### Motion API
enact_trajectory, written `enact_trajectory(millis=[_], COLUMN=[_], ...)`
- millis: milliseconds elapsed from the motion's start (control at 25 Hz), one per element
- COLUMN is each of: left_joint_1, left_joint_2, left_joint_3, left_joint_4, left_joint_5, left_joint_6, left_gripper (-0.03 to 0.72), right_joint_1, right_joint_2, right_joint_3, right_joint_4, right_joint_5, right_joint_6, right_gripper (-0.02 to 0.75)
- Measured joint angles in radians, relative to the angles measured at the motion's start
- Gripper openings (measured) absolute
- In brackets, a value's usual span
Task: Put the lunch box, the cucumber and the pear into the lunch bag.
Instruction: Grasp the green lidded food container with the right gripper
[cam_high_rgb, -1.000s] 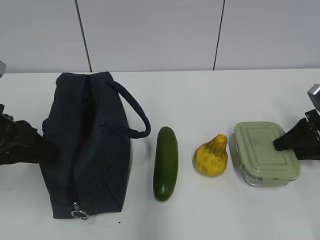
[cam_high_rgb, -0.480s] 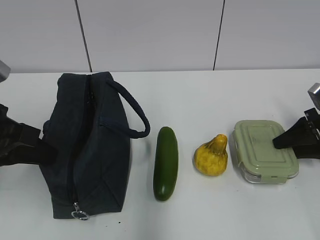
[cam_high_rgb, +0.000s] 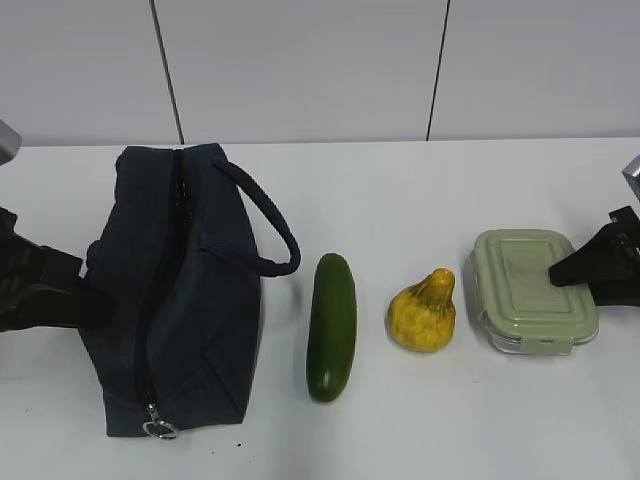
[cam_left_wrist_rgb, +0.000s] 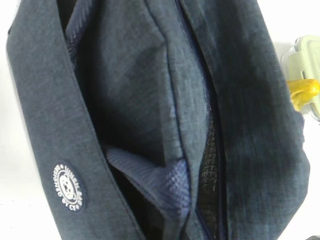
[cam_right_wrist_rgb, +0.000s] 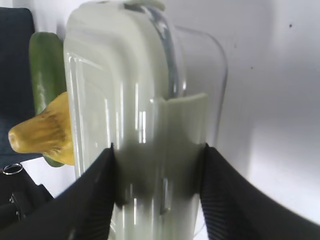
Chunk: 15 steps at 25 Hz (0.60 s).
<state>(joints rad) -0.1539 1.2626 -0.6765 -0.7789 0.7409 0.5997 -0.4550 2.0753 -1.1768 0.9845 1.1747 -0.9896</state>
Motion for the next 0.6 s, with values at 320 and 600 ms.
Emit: enact_trajectory(millis=[320, 600], left_joint_1=[0.000, 0.000], left_joint_2=[0.000, 0.000], left_joint_3=[0.000, 0.000], left_joint_4=[0.000, 0.000], left_joint_5=[-0.007, -0.011], left_joint_6=[0.000, 0.000], left_gripper=[-0.013, -0.013], right_joint_1=[0.000, 0.000], right_joint_2=[-0.007, -0.007], right_joint_3=[0.000, 0.000], right_joint_4=[0.021, 0.084], right_joint_5=[-0.022, -0.033], right_joint_6=[0.031, 0.052], right_gripper=[0.371, 0.371])
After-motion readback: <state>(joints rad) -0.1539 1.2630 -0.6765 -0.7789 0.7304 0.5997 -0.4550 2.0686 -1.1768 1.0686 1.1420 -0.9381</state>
